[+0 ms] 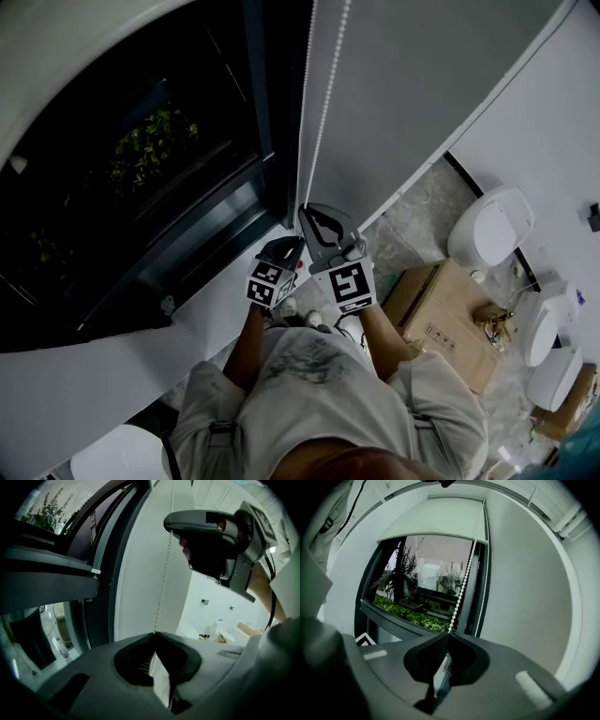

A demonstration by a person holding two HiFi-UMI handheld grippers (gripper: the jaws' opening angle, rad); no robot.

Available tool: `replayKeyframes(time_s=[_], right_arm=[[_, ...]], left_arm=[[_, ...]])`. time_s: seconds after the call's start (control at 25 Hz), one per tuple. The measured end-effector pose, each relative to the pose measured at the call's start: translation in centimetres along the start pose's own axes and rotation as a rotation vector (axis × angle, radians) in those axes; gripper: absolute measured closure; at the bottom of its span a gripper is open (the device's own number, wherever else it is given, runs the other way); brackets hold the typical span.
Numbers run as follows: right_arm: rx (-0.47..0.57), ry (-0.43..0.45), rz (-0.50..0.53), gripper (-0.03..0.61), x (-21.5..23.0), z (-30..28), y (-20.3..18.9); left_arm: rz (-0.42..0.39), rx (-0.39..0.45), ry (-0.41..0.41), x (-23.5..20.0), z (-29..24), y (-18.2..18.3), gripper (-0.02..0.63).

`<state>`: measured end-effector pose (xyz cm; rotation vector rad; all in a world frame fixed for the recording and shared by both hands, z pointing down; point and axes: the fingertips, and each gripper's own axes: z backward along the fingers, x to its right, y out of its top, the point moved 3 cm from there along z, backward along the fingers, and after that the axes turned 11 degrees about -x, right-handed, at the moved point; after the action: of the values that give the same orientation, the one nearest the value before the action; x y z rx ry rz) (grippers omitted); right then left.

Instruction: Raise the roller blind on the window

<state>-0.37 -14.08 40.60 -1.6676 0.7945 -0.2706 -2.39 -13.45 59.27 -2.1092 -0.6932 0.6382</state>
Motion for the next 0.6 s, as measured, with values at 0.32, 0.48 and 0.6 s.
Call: replayKeyframes(time_s=[0.32,0.48,0.6], right_arm=[[-0.045,0.006,0.014,0.568,-0.9,-0.4,-2.0],[-0.048,0.000,0.020,0.568,-0.9,-0.3,-2.1],[-0.048,0.000,0.021,0.568,-0.9,-0.2,-2.1]], left_arm=[[0.005,-0.045,-0.010,0.1,-0.5,-2.3,0.598],[-0.011,-0.030,-0.047,0.9,0.0,-2.6,0.595],[-0.006,-0.007,-0.056,1.3,0.8,-2.1,0.592]])
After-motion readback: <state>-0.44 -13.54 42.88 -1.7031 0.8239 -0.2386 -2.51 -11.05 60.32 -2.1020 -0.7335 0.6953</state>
